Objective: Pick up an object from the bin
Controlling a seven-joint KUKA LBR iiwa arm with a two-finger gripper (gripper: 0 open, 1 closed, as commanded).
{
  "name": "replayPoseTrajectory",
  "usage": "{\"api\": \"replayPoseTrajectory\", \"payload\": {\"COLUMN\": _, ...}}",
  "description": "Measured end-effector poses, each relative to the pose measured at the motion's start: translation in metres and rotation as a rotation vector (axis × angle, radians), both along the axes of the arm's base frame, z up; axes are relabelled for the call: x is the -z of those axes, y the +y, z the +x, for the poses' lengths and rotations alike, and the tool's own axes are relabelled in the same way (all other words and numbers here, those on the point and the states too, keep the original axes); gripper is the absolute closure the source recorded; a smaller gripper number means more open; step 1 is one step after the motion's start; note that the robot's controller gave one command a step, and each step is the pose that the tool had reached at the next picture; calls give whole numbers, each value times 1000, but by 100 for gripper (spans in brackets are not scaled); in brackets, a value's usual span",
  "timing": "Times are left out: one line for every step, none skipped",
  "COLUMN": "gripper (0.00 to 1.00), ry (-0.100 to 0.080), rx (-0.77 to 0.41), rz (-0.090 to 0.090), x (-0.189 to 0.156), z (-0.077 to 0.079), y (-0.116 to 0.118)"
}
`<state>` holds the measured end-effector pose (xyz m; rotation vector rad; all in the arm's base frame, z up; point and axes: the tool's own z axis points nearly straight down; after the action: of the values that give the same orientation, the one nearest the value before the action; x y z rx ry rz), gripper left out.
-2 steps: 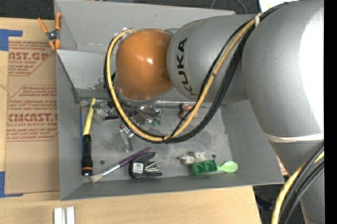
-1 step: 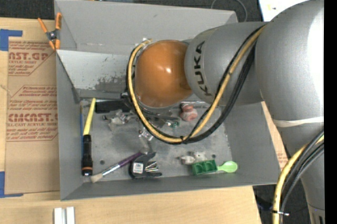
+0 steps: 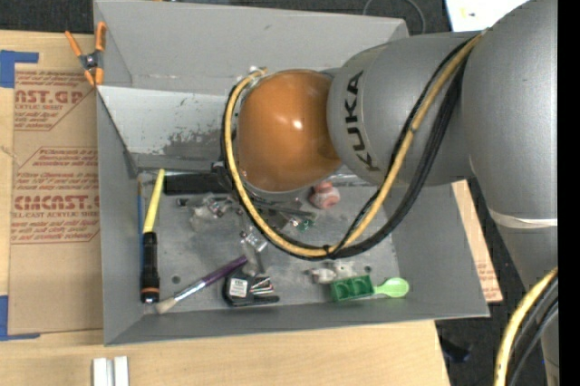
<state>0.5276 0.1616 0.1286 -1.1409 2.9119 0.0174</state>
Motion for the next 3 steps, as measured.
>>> {"api": "replayPoseTrajectory", "payload": {"gripper": 0, "ry": -4, "rx": 187, "rz": 7, "x": 5, "z": -13, "y": -18}}
{"api": "replayPoseTrajectory", "payload": {"gripper": 0, "ry": -10, "rx": -69, "rz": 7, "x": 45, "z": -22, "y": -37}}
{"api": "replayPoseTrajectory", "payload": {"gripper": 100, "ry": -10, "rx": -41, "rz": 4, "x": 55, "z": 29, "y": 16}}
